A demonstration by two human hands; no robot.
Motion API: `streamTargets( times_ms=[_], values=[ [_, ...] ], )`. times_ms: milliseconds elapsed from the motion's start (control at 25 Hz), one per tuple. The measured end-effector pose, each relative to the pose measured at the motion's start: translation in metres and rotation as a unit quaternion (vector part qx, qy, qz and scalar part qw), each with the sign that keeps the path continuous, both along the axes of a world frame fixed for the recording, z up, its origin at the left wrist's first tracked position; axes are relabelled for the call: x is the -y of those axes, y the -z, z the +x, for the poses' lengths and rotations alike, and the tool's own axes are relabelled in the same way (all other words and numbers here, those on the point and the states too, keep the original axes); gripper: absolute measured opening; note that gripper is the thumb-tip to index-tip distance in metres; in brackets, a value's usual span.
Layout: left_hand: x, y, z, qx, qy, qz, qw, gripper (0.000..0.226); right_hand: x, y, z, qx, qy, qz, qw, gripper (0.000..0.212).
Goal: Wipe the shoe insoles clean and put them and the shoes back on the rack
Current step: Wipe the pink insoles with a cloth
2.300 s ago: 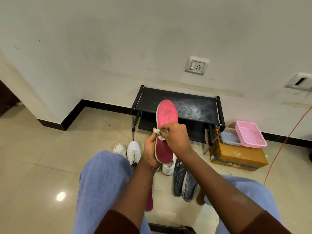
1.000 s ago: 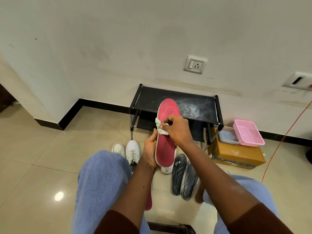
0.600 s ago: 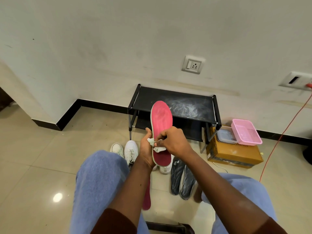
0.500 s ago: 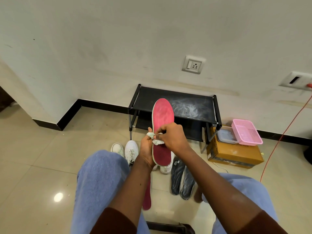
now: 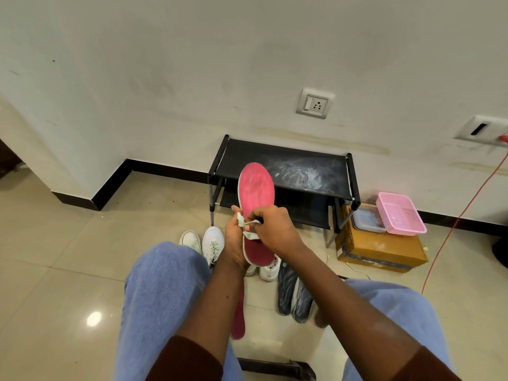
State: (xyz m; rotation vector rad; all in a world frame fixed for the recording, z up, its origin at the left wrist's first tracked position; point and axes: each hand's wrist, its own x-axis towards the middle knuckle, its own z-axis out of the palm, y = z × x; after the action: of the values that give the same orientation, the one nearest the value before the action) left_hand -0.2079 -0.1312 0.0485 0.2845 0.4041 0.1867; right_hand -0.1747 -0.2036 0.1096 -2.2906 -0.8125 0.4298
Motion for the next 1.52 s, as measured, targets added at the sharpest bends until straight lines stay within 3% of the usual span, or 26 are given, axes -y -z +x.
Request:
streamTargets(
  times_ms=[360,600,880,1080,1280,1520],
  values=[
    [-0.014,0.023,-0.003,-0.060,-0.021,0.016,0.998,0.067,0.018,0.004,-0.024,0.031,-0.161,-0.033,0.986,0.017],
    [-0.001,0.009,0.002,-0.035,0.000,0.003,0.999,0.073,0.011,0.007,-0.007,0.078,-0.071,-0.031,0.994,0.017],
    [0.009,-0.002,-0.002,0.039,0.012,-0.006,0.999,0.033,-0.007,-0.001,0.017,0.070,0.041,0.011,0.997,0.014],
    [0.004,0.002,0.000,0.000,0.002,-0.026,1.000,0.065,0.000,-0.005,0.003,0.028,0.026,-0.026,0.999,0.015],
    [0.002,0.002,-0.001,-0.027,0.013,0.030,0.999,0.074,0.014,-0.009,-0.004,0.021,-0.047,-0.123,0.991,0.015],
    [0.002,-0.006,-0.002,0.022,0.046,0.017,0.999,0.061,0.008,-0.009,0.000,0.021,0.035,-0.028,0.999,0.014]
  ],
)
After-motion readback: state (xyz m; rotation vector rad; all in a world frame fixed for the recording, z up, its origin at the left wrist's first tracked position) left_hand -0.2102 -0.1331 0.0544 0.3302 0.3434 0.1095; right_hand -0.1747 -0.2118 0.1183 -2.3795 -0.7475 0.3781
